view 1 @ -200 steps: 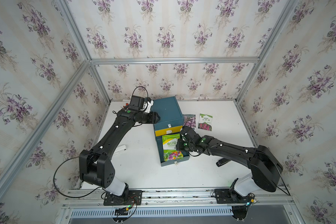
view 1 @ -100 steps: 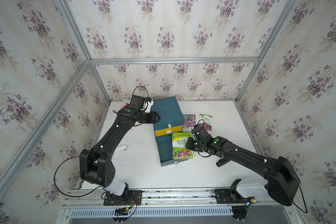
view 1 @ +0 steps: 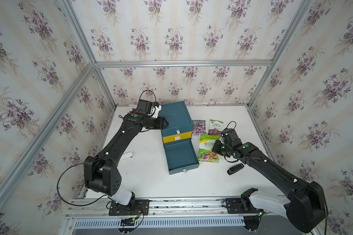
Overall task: Take the seed bags out of the drawer
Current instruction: Place the seed packet at the center of the board.
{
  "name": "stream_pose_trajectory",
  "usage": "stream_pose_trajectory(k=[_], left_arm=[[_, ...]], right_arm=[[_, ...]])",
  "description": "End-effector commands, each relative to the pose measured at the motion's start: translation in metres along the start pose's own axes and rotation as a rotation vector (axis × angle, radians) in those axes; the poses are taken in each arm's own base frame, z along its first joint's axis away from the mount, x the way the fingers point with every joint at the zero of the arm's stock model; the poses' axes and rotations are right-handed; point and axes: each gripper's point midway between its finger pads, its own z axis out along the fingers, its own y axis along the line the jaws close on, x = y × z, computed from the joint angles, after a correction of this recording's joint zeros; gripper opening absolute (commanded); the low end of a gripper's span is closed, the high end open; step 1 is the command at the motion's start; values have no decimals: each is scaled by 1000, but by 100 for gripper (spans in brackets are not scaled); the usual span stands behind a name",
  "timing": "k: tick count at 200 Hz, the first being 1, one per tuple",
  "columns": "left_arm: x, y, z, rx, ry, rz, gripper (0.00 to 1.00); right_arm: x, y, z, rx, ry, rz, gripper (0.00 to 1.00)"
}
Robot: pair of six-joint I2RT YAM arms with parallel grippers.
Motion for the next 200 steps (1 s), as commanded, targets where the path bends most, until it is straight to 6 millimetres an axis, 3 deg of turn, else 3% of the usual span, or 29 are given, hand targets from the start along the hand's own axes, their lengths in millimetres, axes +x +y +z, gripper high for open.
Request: stream_pose_trajectory(k=[1, 51, 105, 158, 200], left_arm=[[49, 26, 4, -118, 197, -20, 64], [50, 26, 5, -115, 201, -18, 64], [48, 26, 4, -114, 197, -19, 64], [49, 26, 4, -117, 200, -17, 64], [49, 28, 5, -120, 203, -17, 64]], right_arm=[[-3, -11, 7, 29, 10, -24, 0], [-18, -21, 39, 66, 17, 0, 0], [-11, -36, 79, 128, 95, -19, 0], [-5, -52, 94, 203, 146, -40, 15], [-5, -60, 93, 242, 146, -46, 24]])
